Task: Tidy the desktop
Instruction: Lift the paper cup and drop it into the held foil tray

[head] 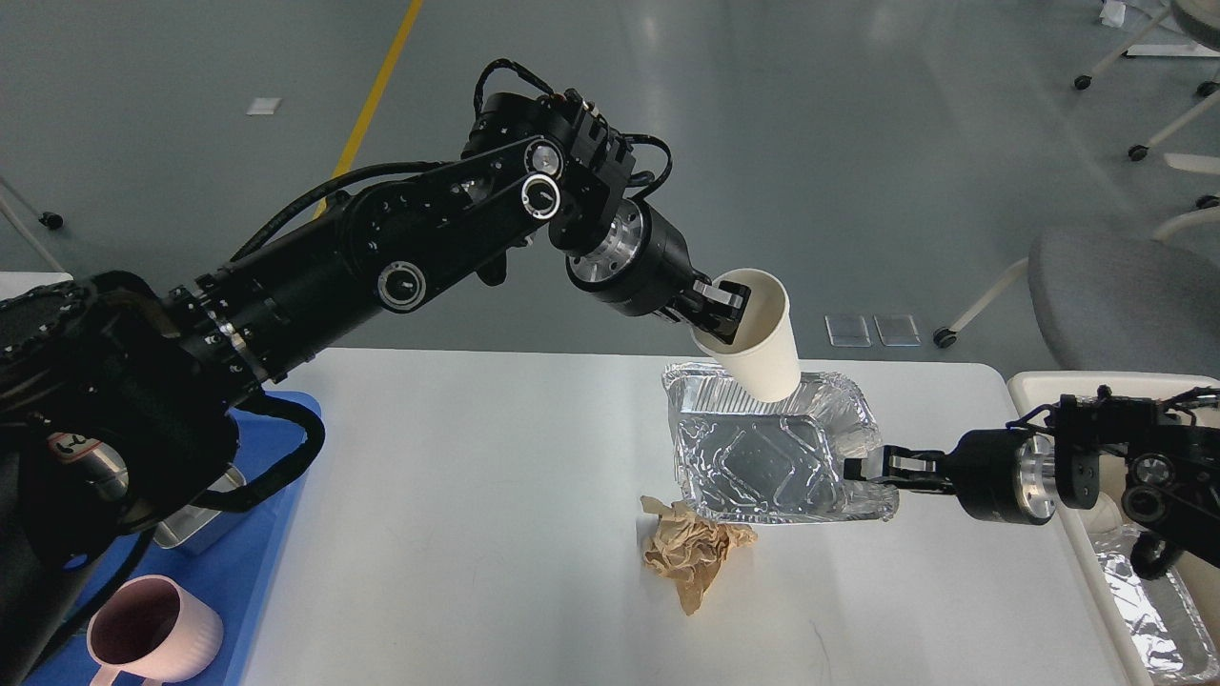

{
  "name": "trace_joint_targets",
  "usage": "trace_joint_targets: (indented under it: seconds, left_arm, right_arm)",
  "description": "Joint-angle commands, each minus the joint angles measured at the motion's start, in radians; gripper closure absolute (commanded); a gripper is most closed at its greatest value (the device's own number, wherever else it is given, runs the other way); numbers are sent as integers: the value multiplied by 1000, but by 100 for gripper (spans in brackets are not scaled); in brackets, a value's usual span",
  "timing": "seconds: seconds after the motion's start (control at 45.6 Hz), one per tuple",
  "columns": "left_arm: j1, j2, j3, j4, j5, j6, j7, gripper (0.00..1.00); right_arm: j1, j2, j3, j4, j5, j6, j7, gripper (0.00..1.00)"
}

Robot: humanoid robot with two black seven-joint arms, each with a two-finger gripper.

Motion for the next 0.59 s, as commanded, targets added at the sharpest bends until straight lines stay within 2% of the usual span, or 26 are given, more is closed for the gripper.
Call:
trace_joint_targets:
  seconds: [0.0, 0.154, 0.57]
  left_arm:
    - [43, -43, 10, 27, 19, 0, 0, 100]
    - [70, -75, 56, 30, 20, 0, -1, 100]
    - [84, -92, 59, 83, 22, 0, -3, 100]
  right_arm:
    - [7, 0, 2, 3, 1, 0, 1, 100]
    - [11, 0, 3, 5, 1, 0, 1, 100]
    - [8, 1, 3, 9, 1, 0, 1, 100]
